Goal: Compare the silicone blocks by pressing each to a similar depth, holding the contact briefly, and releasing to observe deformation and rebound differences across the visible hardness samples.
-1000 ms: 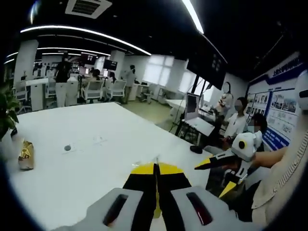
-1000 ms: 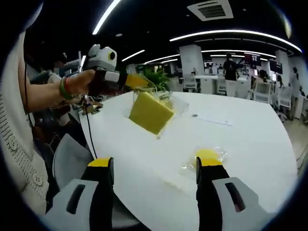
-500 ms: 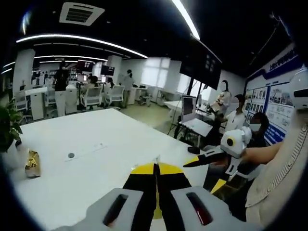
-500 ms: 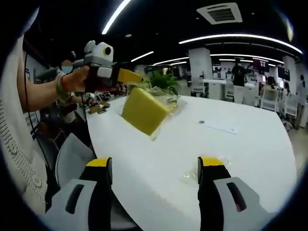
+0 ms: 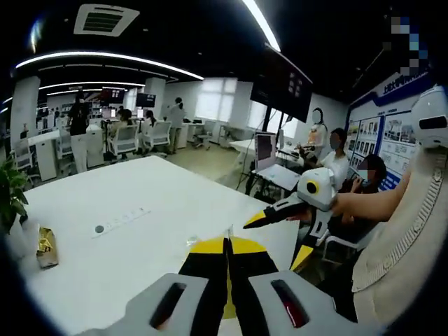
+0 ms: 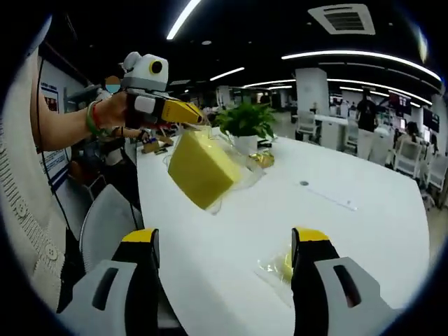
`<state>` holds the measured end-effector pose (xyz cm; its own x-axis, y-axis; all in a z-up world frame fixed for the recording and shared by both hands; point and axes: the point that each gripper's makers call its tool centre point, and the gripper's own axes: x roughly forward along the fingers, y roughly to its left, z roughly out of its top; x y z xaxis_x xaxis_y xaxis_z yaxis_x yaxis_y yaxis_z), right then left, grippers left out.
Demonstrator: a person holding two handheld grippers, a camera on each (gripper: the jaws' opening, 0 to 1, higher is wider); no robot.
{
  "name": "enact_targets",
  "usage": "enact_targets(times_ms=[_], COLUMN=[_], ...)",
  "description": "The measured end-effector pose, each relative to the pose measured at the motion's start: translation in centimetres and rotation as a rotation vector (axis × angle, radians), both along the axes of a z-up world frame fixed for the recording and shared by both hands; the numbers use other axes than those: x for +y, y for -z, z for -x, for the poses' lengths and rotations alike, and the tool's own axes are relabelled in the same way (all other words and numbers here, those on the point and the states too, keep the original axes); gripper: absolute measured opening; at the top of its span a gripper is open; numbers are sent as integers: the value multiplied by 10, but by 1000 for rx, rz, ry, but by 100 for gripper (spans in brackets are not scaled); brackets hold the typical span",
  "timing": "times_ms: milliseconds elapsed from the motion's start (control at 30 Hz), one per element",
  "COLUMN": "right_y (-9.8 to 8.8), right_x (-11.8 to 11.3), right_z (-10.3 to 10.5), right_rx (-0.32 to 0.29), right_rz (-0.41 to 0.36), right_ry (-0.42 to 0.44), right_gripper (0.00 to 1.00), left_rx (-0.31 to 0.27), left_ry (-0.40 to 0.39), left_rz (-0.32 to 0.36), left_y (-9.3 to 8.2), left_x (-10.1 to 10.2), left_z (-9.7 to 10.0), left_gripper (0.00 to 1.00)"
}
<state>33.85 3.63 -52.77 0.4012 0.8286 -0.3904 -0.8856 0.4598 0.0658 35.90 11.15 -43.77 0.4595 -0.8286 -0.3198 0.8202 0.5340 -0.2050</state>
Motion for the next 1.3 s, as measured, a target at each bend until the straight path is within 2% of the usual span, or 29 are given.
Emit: enact_targets(times_ms=[133,300,500,700,833,1067,1300], right_y=[-5,2,5,7,9,18,24], right_x=[8,19,38,51,58,65,70], right_z=[-9,-14,-18,-22,-17,-5,6], right_rx=[6,15,48,45,43,68,98], right_rz=[-14,26,16,20,30,76,102], right_ry=[-28,-91,-146,-181,-230,-300,-343], right_gripper=[71,73,74,69,65,63,52], left_rx=[8,26,43,67,63,56,57], left_ry=[28,54,94,125,169,260,298], left_rz=[-18,-31,-43,-28,-28,-52,-44], left_y=[6,14,20,23,21,19,15], left_x=[-3,-6,-12,-18,-27,-36,-40], left_z=[0,0,5,6,11,25,34], left_gripper=[0,0,0,0,0,0,0])
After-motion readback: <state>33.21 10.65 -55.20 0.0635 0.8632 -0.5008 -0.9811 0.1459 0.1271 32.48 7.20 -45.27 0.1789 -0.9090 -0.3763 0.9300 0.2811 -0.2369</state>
